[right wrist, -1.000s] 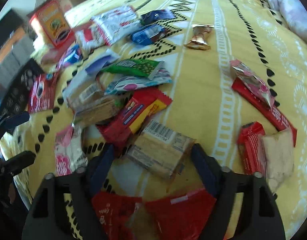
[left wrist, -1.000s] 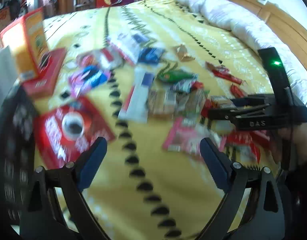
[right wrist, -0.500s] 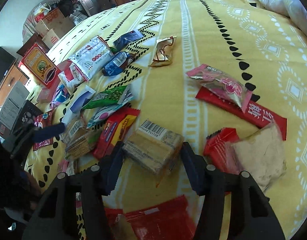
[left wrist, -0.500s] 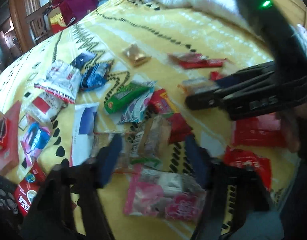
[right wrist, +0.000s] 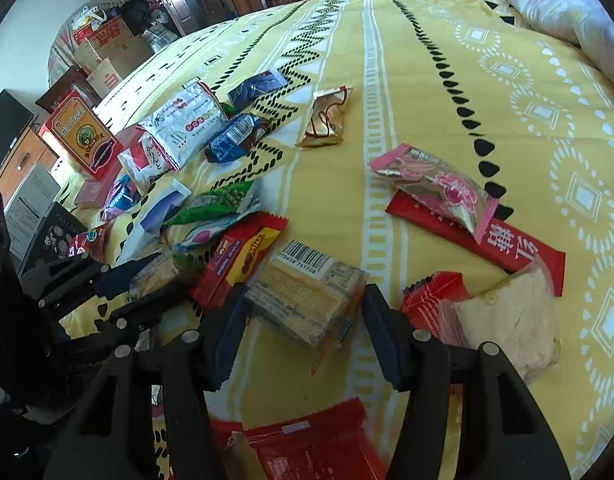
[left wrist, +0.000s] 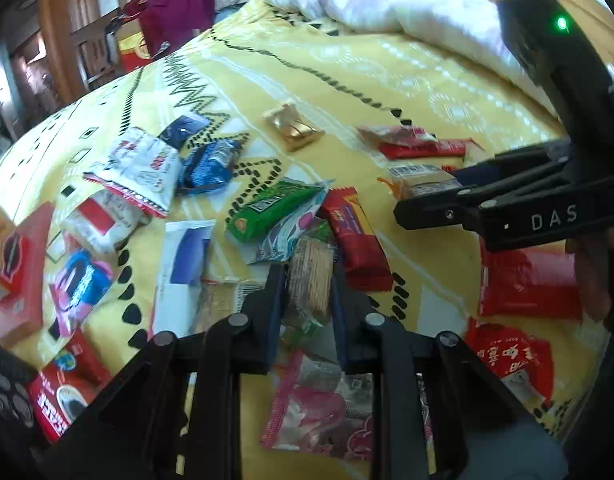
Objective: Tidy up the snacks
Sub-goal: 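Carry the biscuit bag and wafer stick over the glass bowl with both tools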
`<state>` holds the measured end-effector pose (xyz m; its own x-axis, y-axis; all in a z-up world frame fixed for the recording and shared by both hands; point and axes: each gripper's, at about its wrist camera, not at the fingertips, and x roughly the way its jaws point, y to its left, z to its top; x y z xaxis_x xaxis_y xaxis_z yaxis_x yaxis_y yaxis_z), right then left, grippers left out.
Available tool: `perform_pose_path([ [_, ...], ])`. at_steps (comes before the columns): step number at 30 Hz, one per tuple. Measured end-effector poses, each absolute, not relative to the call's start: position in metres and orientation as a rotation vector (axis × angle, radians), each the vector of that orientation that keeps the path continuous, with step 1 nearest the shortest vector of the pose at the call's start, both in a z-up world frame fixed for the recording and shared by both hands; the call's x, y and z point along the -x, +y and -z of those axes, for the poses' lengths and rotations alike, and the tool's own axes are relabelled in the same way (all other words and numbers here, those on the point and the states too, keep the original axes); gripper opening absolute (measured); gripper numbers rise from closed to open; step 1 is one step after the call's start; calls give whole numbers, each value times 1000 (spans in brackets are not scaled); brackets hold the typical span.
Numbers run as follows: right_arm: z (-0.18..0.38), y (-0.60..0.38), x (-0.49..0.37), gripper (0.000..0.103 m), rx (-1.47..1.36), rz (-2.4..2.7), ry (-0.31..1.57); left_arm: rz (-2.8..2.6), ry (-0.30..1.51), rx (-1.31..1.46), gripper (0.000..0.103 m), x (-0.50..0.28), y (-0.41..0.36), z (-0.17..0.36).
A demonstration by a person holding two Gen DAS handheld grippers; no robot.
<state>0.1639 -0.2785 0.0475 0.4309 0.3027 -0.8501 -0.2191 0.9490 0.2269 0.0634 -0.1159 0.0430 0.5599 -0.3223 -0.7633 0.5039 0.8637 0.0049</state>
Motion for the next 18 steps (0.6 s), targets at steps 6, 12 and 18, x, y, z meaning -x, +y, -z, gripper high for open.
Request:
perform_pose_path([
  [6,-66,-284,-158,61,-90,-310,983,443,787,-131,20,-50,-87,-90],
  [12,-95,-278,-139,61,-64,-293,864,388,687,-114,20,-19,-47,-144],
  [18,-113,-258,-119,61,-144,-333,847,247,661,-54,20,0,18,-170],
])
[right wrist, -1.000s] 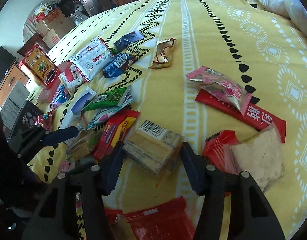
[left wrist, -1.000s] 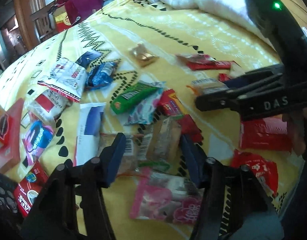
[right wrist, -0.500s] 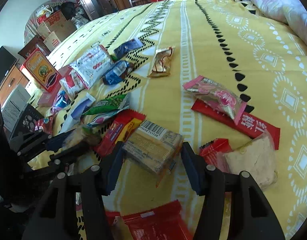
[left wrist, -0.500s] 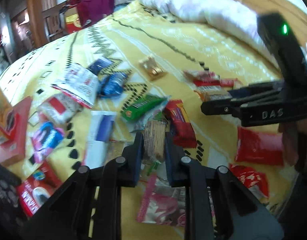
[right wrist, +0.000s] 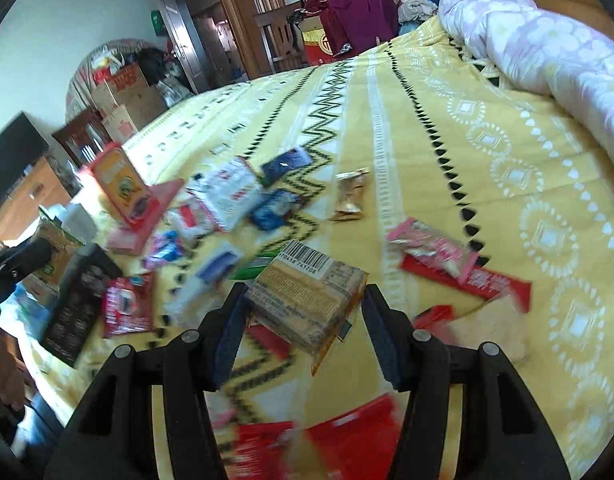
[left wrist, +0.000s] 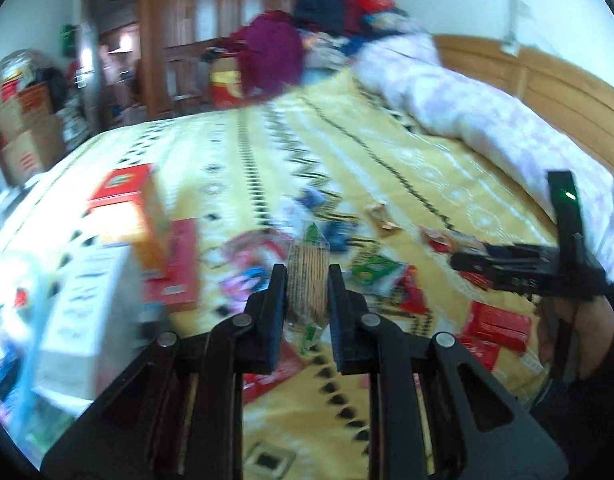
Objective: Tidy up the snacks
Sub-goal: 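Carry the biscuit bag and wafer stick over the glass bowl with both tools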
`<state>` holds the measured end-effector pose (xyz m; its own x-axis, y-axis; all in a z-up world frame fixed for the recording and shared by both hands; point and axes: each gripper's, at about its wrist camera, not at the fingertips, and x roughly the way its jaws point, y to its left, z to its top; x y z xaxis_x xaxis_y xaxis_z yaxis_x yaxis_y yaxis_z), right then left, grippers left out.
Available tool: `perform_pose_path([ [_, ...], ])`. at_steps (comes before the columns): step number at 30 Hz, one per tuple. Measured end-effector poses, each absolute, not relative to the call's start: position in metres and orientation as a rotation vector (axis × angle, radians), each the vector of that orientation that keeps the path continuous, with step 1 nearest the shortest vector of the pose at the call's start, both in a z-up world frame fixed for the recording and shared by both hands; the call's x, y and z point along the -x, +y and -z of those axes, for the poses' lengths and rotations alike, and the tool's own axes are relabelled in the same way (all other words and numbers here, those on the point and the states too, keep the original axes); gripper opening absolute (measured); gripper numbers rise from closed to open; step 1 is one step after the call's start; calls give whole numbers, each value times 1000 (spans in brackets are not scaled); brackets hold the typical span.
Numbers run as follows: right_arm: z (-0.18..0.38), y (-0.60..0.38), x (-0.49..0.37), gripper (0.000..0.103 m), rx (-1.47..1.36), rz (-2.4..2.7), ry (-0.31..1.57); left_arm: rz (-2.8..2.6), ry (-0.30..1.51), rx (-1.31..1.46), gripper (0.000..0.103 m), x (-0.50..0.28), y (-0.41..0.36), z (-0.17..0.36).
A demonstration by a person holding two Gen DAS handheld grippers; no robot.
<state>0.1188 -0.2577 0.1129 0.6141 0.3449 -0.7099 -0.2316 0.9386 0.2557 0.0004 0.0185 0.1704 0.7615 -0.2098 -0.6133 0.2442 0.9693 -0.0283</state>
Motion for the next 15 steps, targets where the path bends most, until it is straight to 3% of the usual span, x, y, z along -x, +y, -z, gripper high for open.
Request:
perform_pose_path([
  [15,-251,-51,-92,61,-17,-674,685,-162,469,147,20,52,216,-244],
])
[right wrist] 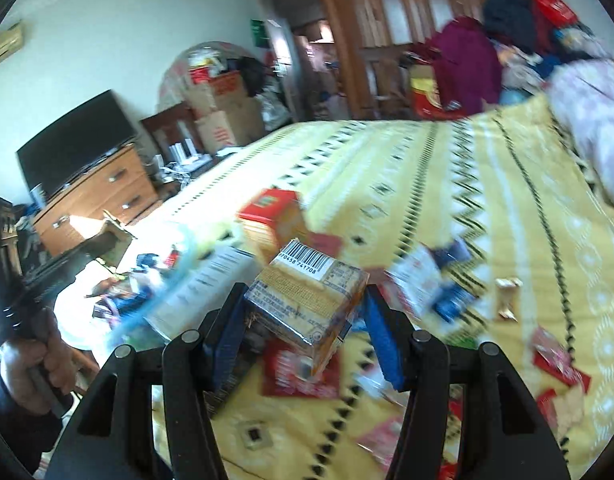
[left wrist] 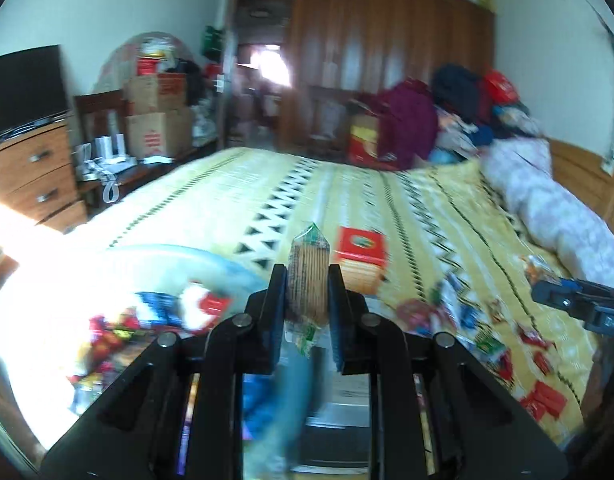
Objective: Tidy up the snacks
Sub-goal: 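Carry the biscuit bag and wafer stick over the glass bowl with both tools, then open both tools to drop the snacks into the glass bowl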
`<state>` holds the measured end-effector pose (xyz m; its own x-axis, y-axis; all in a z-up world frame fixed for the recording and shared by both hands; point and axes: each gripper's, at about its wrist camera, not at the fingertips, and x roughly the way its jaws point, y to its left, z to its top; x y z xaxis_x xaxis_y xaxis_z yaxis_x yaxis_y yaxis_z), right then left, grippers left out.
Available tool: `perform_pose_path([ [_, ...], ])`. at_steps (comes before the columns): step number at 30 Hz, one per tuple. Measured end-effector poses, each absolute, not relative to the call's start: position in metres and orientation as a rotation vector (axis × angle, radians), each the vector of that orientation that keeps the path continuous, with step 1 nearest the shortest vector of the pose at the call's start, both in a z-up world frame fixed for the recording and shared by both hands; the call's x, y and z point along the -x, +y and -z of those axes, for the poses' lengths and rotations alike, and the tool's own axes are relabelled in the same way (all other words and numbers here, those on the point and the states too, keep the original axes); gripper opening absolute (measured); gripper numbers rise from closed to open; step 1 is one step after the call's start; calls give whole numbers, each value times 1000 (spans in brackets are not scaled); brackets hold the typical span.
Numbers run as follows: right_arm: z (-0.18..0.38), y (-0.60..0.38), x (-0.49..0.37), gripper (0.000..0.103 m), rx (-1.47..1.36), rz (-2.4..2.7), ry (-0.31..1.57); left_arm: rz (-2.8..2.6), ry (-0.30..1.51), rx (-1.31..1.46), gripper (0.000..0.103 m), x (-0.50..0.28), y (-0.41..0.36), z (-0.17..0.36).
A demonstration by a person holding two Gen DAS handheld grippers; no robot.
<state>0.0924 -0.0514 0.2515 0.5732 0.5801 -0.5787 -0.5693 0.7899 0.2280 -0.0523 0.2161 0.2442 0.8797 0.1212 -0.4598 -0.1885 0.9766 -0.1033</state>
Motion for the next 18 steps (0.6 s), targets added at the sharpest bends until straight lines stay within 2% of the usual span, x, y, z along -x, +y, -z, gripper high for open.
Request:
perform_pose_path([
  [8,-277,94,-75,61,61,-884,699,-347,455,195,20,74,290,-242],
  [18,-256,222,-63,61,138,-1025,802,-420,593,273,20,77,346,-203],
])
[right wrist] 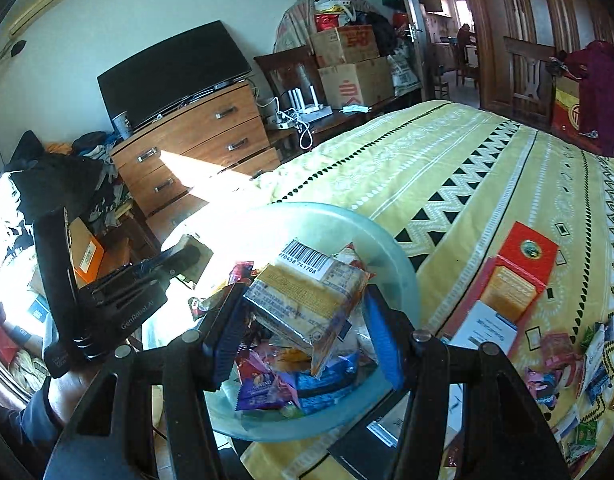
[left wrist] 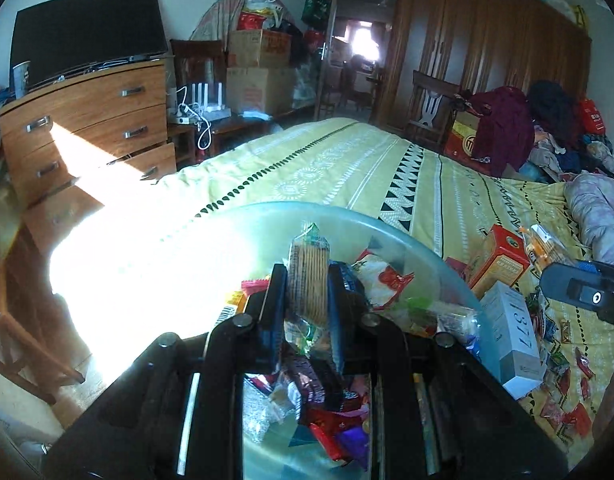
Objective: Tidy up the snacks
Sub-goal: 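Open both tools to drop the snacks into the glass bowl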
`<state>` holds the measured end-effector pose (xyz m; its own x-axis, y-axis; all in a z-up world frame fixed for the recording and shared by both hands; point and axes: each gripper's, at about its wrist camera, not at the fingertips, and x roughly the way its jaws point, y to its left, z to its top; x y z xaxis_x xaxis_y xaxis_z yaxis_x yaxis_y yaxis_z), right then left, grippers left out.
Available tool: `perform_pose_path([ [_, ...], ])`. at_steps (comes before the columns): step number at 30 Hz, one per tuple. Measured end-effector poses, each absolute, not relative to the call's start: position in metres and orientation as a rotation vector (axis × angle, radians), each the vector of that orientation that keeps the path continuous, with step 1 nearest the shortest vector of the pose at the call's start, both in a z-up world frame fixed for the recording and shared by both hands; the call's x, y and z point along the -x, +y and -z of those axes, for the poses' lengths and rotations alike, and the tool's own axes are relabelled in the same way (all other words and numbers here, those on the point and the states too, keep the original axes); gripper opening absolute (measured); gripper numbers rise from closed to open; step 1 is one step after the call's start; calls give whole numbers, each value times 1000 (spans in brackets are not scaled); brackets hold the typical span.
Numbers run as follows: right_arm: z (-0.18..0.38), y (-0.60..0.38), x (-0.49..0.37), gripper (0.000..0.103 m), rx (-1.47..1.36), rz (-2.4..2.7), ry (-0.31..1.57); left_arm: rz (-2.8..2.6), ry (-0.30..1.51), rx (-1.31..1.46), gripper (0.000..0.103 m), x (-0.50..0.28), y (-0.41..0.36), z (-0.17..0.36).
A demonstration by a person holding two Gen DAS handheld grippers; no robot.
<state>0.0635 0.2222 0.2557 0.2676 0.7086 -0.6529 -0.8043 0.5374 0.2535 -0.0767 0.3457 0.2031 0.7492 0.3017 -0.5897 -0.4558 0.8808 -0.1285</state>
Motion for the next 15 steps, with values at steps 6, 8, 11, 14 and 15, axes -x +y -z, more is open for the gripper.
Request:
perform_pose_path([
  [6,-243,260,-51,61,169,-1074,830,-437,607,283,20,87,363,-205],
  [8,-240,267,-48,61,178,-1083,834,-440,612,286,20,89,366,-203],
  [11,-235,276,-45,62,188,-1091,840,-442,623,289,20,90,368,-199],
  [14,-232,278,-46,64,188,-1089,849,-453,628,301,21,91,371,-195],
  [15,-231,278,-46,65,185,-1088,852,-457,633,305,23,90,372,-195],
])
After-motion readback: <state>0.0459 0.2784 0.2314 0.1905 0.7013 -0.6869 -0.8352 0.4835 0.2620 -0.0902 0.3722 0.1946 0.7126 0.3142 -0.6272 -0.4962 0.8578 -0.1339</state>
